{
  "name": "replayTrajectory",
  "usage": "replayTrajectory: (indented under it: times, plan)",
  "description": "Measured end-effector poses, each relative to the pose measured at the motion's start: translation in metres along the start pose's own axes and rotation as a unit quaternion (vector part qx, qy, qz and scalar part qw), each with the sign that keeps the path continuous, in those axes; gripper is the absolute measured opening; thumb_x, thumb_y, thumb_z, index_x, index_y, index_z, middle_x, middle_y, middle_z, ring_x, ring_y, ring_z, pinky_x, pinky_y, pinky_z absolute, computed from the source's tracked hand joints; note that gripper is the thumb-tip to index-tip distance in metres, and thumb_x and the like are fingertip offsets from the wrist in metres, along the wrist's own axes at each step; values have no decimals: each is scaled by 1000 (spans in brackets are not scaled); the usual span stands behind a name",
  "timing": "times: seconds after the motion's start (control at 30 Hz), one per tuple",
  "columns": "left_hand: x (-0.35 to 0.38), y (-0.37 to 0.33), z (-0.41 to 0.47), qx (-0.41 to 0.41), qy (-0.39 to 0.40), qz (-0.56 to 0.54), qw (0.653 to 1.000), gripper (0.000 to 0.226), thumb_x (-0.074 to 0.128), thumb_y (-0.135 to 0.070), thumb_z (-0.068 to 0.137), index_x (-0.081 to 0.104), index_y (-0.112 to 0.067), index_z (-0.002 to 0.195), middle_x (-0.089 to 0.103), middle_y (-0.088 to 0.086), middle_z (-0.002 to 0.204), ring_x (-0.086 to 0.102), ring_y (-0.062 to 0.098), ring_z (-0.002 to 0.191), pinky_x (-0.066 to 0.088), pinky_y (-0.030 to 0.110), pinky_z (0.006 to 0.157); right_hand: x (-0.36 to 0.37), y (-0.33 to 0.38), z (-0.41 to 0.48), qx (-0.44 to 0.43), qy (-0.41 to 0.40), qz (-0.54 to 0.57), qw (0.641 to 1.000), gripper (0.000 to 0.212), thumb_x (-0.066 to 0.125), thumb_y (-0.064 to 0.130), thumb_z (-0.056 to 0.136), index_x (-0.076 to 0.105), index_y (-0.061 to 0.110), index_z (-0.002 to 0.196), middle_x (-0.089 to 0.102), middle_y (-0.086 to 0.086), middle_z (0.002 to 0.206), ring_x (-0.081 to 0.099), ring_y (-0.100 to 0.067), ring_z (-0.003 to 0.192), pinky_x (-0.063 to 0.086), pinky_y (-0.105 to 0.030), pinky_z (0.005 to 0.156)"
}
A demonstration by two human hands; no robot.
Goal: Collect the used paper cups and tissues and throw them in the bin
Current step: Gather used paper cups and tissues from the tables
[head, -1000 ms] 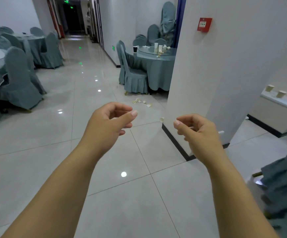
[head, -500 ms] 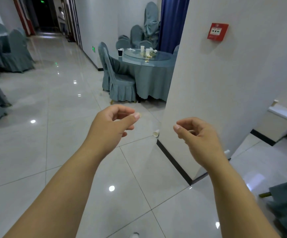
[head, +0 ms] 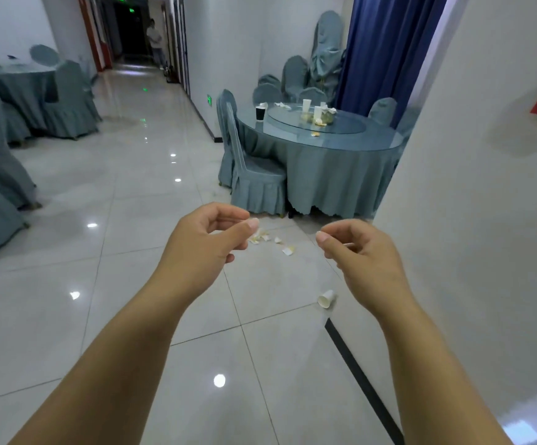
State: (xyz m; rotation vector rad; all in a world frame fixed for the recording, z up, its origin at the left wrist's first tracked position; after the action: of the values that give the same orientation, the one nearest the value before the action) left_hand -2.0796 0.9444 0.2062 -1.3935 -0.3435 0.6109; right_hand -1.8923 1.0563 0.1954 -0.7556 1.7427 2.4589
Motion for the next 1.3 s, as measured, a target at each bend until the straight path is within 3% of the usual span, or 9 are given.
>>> replayTrajectory:
  times: [0.47, 0.9, 1.3]
  plan:
    - [-14, 58, 344, 19, 54, -8, 998, 10, 67, -28, 86, 65, -23, 95, 71, -3, 90, 69, 12, 80, 57, 28, 72, 122, -31, 292, 9, -42, -18, 999, 6, 66, 37, 85, 66, 32, 88, 68, 12, 83, 63, -2, 80, 46, -18, 66]
    - [29, 122, 624, 26, 97, 9, 995, 14, 67, -30, 84, 66, -21, 95, 71, 0, 89, 69, 17, 81, 57, 35, 76, 172, -115, 554, 26, -82, -22, 996, 7, 67, 34, 85, 68, 28, 87, 69, 8, 81, 64, -7, 78, 48, -22, 66]
    - [88, 170, 872, -15, 94, -4, 995, 11, 67, -31, 84, 66, -24, 93, 71, -2, 90, 69, 13, 80, 58, 32, 75, 204, -175, 808, 54, -86, -6, 995, 5, 70, 31, 84, 69, 27, 86, 69, 9, 84, 64, -10, 84, 54, -32, 76]
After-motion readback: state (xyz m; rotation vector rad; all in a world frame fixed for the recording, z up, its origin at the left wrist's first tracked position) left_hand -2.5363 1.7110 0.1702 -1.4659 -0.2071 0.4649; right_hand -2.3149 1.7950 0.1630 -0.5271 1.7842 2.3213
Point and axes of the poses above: each hand's wrist, its own z-axis towards the middle knuckle, its own x-axis out of the palm, y = z × x, the point moved 3 cm from there along z, towards the middle knuckle
